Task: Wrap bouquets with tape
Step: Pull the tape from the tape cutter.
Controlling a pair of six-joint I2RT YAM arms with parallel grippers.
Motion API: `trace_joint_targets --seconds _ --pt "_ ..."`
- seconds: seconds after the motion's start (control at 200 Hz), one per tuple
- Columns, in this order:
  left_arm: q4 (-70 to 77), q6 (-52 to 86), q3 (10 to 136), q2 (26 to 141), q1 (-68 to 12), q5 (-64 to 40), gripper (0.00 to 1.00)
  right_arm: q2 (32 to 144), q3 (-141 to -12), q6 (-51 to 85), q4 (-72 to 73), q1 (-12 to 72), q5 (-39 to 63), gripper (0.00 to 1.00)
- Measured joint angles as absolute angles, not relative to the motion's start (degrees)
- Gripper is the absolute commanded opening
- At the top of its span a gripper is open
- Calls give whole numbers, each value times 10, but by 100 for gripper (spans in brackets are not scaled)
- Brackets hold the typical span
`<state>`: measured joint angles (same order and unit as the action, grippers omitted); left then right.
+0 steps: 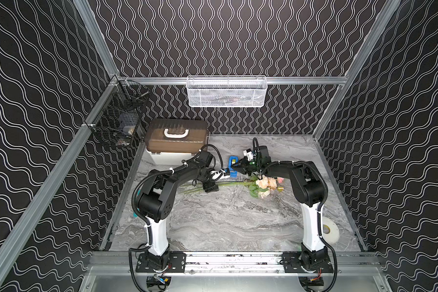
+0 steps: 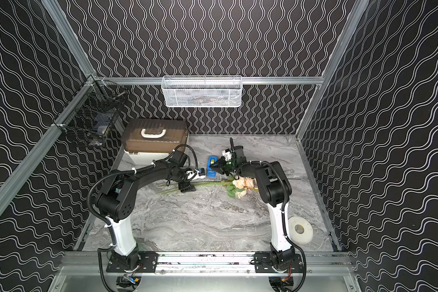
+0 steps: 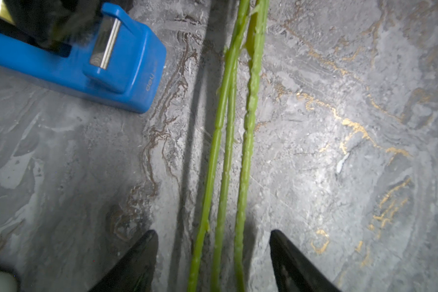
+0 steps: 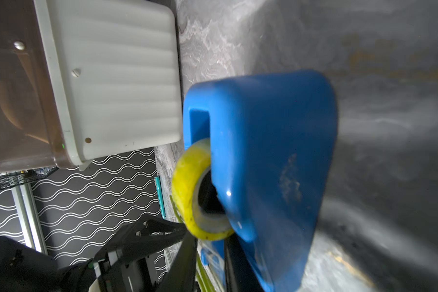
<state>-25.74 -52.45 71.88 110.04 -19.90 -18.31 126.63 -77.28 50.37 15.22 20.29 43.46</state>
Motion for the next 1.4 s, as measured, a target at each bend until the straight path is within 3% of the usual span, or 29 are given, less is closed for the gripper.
trace_joint_targets --seconds 0.821,1.402 --pt "-260 -525 722 1103 -200 -171 75 1279 -748 564 233 199 458 17" --pt "-260 -525 722 1105 -202 -167 75 1288 -730 610 300 199 474 4"
